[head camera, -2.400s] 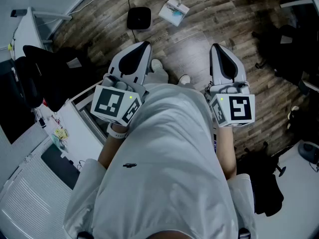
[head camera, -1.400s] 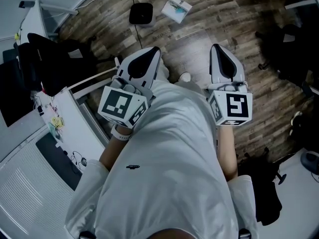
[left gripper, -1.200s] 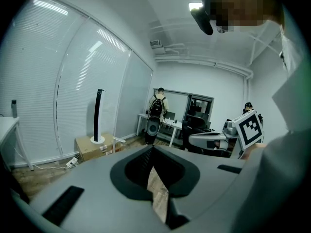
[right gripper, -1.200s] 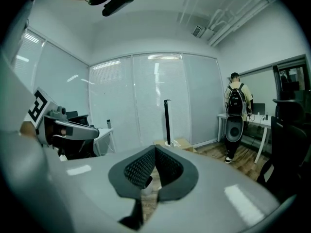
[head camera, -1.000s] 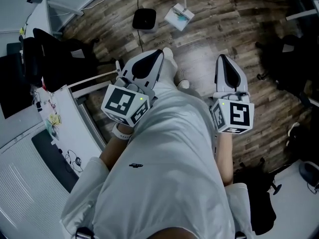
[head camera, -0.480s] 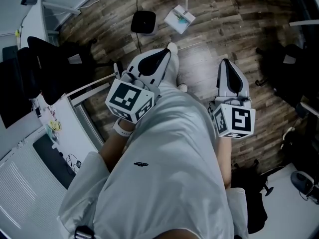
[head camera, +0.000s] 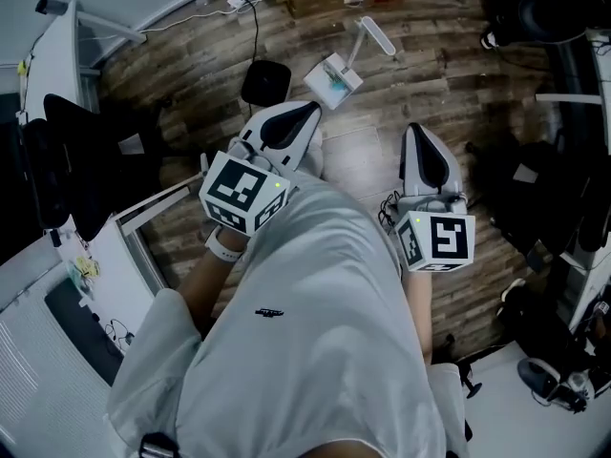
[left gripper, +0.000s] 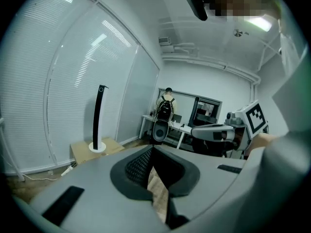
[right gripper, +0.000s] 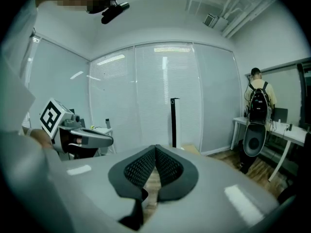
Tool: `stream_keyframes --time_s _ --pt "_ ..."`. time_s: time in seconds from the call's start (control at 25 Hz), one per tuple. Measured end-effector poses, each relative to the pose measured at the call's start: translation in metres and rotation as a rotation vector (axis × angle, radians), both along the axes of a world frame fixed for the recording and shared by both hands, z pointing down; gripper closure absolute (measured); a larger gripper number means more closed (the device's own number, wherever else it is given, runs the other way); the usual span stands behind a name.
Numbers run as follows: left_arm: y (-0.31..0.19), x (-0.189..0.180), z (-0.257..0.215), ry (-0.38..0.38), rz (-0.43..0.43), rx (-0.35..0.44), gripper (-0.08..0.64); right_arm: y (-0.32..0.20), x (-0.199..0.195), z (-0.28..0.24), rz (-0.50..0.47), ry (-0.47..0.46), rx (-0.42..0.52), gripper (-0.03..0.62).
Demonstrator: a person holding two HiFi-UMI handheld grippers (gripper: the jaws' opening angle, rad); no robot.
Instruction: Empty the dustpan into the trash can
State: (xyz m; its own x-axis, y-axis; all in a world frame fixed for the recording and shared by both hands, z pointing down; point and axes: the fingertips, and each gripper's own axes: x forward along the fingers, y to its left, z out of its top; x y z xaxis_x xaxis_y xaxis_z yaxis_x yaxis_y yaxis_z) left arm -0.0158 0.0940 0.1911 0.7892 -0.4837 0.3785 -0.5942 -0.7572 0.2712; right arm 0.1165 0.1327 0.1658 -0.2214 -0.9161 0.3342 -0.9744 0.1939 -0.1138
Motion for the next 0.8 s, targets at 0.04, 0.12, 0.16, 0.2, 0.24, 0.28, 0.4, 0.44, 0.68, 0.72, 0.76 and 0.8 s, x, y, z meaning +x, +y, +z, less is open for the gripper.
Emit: stream_keyframes --time_s 0.04,0.12,0.16,0.2,0.24,0.28,0.4,0.44,0.68,0.72,0.76,0.8 --pt "-0.012 -0.001 0.003 -0.008 0.006 0.004 0.552 -0.013 -0.001 -0.002 -0.01 0.002 0.004 0.581" --pt "-0.034 -0.002 0.011 -0.013 0.013 0.006 0.552 -0.035 -0.002 0.0 -0.022 0.011 0.002 0.581" --pt "-0.043 -0.003 0.015 -0.009 0.019 0.002 0.553 -0.046 -0.004 0.002 -0.03 0.022 -0.003 0.581" --pt "-0.05 -0.004 0.019 -0.004 0.027 -0.007 0.553 -0.055 -0.006 0.005 -0.04 0.032 -0.009 0.581" --pt "-0.056 -0.005 0.023 0.001 0.034 -0.018 0.553 -0.064 -0.008 0.008 -0.048 0.038 -0.015 0.581" --pt "-0.062 -0.006 0.027 0.001 0.038 -0.028 0.554 -0.071 -0.009 0.01 -0.053 0.041 -0.021 0.581" --pt "-0.075 -0.006 0.038 -0.03 0.037 -0.023 0.553 -0.089 -0.008 0.016 -0.06 0.049 -0.034 0.581" --pt "-0.079 -0.006 0.041 -0.043 0.035 -0.017 0.553 -0.094 -0.007 0.018 -0.062 0.053 -0.041 0.581" --pt "-0.102 -0.007 0.039 0.021 0.034 -0.025 0.554 -0.122 -0.01 0.03 -0.081 0.045 -0.08 0.581" --pt "-0.105 -0.007 0.04 0.027 0.036 -0.038 0.554 -0.127 -0.011 0.032 -0.087 0.044 -0.083 0.581" --pt "-0.108 -0.007 0.041 0.029 0.033 -0.047 0.554 -0.132 -0.012 0.033 -0.094 0.043 -0.084 0.581" --pt "-0.112 -0.006 0.042 0.026 0.029 -0.049 0.554 -0.137 -0.013 0.033 -0.1 0.043 -0.084 0.581"
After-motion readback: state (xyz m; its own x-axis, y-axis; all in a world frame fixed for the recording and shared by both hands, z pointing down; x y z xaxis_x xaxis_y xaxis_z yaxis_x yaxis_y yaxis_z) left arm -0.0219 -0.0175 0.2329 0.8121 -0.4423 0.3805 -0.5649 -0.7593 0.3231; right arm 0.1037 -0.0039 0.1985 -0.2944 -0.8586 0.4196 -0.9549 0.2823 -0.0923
